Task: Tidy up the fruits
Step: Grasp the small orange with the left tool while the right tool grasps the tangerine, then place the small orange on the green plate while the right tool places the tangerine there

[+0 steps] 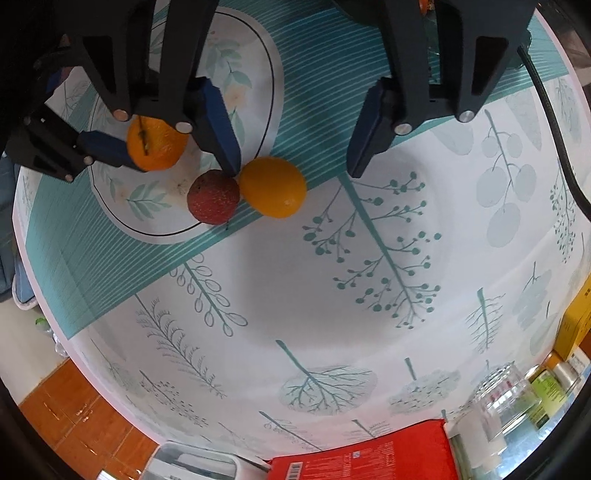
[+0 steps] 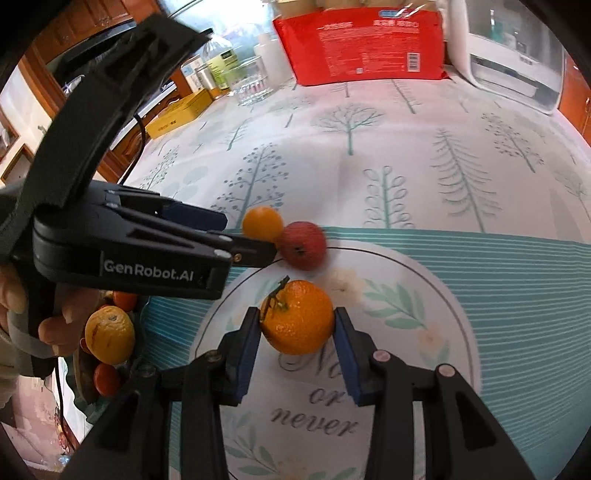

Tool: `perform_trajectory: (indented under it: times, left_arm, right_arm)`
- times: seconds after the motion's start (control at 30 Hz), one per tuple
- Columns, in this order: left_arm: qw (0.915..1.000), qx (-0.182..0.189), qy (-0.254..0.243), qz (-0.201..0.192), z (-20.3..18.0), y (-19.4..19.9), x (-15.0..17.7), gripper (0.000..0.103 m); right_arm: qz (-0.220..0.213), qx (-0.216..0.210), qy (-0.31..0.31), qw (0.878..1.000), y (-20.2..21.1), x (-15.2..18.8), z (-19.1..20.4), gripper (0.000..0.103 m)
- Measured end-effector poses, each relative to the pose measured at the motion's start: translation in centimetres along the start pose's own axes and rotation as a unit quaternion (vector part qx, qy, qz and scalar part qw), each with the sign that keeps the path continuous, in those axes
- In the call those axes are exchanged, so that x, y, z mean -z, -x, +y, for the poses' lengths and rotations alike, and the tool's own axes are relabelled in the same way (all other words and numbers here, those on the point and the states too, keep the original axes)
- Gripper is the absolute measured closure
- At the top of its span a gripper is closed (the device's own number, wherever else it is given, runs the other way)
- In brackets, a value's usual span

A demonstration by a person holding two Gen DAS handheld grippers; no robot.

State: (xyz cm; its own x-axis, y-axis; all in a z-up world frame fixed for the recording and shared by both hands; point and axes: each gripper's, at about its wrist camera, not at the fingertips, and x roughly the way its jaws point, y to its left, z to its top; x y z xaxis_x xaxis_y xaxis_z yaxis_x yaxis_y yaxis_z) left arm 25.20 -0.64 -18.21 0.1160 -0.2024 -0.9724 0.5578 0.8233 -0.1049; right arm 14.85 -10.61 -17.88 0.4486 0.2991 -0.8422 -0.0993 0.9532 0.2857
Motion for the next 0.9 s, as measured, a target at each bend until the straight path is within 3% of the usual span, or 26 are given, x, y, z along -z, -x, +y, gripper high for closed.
perform_trajectory:
  times: [0.27, 0.43, 0.9]
  left_arm:
    - [0.9995, -0.017, -0.024, -0.008, -1.1, -0.2, -0.7, 0.047]
    - [0.9995, -0.012, -0.031, -0.005, -1.5, -0.6, -1.1, 0.068]
    - [0.9997, -0.014, -0.010, -0.020, -2.7, 1.1, 1.2, 0.070]
  right_arm:
    - [-0.004, -0.001, -0.010, 1.000, 0.5, 0.3, -0.9, 0.063]
    - [-0.004, 0.001, -0.017, 1.000, 0.7, 0.4, -1.6, 0.063]
    - [-0.021, 0.010, -0.025, 0.999, 2.9, 0.8, -1.5, 0.064]
